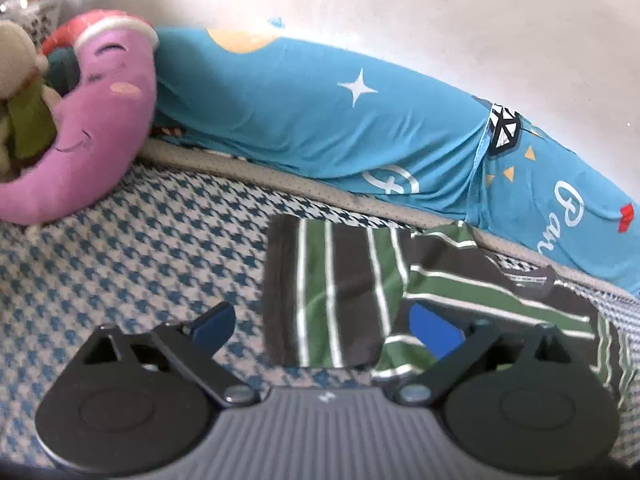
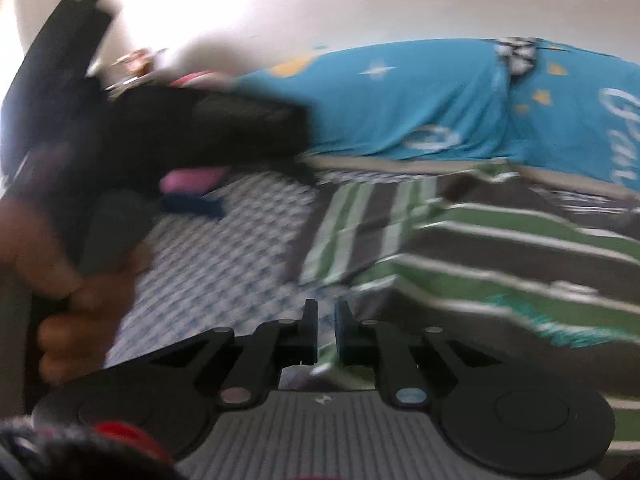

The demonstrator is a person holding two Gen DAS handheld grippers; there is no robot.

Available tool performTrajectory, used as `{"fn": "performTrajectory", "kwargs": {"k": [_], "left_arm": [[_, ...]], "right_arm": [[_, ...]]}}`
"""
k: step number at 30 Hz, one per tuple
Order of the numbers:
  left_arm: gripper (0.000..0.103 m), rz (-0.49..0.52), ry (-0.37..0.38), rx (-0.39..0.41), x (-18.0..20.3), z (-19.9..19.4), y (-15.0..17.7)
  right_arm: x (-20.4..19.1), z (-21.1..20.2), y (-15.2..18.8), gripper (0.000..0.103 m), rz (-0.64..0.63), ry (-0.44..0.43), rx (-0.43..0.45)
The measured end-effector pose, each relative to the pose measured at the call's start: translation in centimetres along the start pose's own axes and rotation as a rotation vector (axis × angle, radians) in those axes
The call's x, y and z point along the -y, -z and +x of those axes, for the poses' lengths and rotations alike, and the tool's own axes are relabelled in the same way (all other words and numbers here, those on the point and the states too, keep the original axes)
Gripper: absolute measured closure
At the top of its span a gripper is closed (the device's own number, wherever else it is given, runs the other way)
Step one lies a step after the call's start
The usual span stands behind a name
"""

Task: Fold clothes

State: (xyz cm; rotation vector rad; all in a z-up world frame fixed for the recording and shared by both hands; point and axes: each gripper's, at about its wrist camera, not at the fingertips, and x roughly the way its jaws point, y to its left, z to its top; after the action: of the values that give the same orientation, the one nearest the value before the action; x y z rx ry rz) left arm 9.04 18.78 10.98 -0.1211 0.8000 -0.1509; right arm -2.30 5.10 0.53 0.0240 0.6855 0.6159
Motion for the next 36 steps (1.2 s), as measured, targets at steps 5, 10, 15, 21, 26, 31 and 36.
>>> {"fn": "performTrajectory", "kwargs": {"k": [5,10,15,21,26,31,36], "left_arm": [[0.003,0.006,-0.035,0.001,-0.9,0.1,0.1],[0.003,0.001,-0.019,0.002,-1.3,0.5,-0.4],[0.003,-0.002,-0.015,-0.003,-1.2,0.7,-0.5],[0.003,0.017,-0.012,-0.005,-0.9,0.8,-0.3],[0.003,0.008,-0.013,-0.004,-1.1,0.8,-0.3],[0.003,0.023,-0.013,-0.009,-0.9,0.8,-0.2],[0.003,0.027,-0.009,-0.011,-0.9,0.8,-0.2]], "right_arm": [[-1.6,1.6,1.4,0.092,-0.113,0.043,-0.01],[-1.5,3.0,2.1,0.092,-0.125,0.098,-0.057],[-1.0,3.6,2.4,0.092,-0.114,0.104,-0.091],[-1.0,3.5,2.4,0.091,-0.083,0.098,-0.091],[-2.5,2.9,2.3,0.091,-0.179,0.106,-0.034],[-2.2,4.1,2.8,0.089,-0.171,0.155,-0.084],[-2.5,4.1,3.2,0.087,-0.185,0.182,-0.079]]}}
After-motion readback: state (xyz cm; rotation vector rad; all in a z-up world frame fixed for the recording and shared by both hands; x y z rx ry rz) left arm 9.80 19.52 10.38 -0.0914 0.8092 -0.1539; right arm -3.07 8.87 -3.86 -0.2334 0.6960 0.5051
